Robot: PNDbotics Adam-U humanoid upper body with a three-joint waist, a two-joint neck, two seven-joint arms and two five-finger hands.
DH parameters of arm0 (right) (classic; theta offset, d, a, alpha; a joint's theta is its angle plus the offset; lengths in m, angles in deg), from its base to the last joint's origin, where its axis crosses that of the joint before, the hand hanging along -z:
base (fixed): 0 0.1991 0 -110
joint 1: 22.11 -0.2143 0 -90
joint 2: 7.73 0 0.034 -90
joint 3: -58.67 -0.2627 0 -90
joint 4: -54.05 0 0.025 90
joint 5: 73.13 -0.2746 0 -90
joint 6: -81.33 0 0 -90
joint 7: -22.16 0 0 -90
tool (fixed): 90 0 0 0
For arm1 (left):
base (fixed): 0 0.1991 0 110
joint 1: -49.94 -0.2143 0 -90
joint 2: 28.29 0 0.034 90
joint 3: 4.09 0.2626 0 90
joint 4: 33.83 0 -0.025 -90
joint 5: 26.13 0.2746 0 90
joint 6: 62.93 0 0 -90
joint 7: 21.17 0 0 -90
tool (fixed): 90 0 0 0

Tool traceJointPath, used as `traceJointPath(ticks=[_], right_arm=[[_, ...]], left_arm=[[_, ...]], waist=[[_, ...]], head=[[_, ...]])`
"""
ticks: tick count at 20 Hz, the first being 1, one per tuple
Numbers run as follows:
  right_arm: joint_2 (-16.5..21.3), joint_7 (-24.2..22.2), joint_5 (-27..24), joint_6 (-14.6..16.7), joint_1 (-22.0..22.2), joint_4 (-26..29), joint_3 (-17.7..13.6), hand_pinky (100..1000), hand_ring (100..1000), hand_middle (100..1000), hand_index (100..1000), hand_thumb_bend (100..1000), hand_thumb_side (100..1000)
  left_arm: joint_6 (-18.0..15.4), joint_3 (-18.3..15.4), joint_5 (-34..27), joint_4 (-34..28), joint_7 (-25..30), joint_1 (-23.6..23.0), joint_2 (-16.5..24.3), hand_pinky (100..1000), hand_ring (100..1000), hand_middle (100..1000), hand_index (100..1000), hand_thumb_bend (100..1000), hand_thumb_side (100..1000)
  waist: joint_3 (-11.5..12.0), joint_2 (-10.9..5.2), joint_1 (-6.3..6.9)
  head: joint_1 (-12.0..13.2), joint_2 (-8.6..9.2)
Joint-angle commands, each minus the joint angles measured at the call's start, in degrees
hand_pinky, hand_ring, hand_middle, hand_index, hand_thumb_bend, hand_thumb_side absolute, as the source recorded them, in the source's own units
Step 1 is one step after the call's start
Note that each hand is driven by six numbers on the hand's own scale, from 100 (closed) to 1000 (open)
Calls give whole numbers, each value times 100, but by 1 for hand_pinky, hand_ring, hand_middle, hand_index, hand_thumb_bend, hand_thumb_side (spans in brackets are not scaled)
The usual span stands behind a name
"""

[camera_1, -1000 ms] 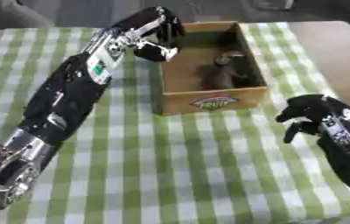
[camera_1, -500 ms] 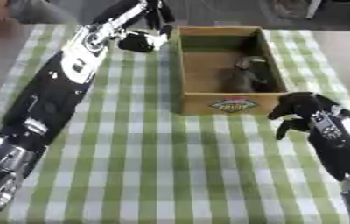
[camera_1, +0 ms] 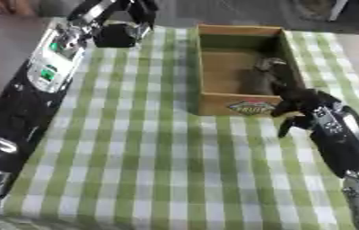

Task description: Pick up objects on the table and place them in the box.

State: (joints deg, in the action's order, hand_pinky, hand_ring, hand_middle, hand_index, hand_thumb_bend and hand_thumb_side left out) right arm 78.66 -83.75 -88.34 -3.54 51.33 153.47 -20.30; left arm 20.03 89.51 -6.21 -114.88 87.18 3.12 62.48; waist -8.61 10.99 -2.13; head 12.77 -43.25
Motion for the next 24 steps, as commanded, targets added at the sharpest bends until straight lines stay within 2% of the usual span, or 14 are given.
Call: traceJointPath(ticks=[1, 11, 24], right_arm=[[96, 43, 13, 12, -22, 44, -81, 400, 633, 576, 716, 100, 715], [100, 98, 0, 23, -3, 43, -143, 400, 633, 576, 716, 100, 715], [130, 125, 25, 34, 35, 28, -176, 400, 632, 575, 716, 100, 715]], left_arm=[[188, -136, -236, -361, -10, -84, 170, 548, 542, 594, 653, 100, 317], [730, -470, -1432, -1043, -389, -736, 176, 538, 536, 582, 624, 100, 399], [1108, -774, -1941, -1686, -985, -1347, 125, 529, 526, 570, 630, 100, 449]], waist=[[64, -101, -8], [203, -109, -21], [325, -116, -17]], head=[[-24, -42], [-48, -43], [-111, -66]])
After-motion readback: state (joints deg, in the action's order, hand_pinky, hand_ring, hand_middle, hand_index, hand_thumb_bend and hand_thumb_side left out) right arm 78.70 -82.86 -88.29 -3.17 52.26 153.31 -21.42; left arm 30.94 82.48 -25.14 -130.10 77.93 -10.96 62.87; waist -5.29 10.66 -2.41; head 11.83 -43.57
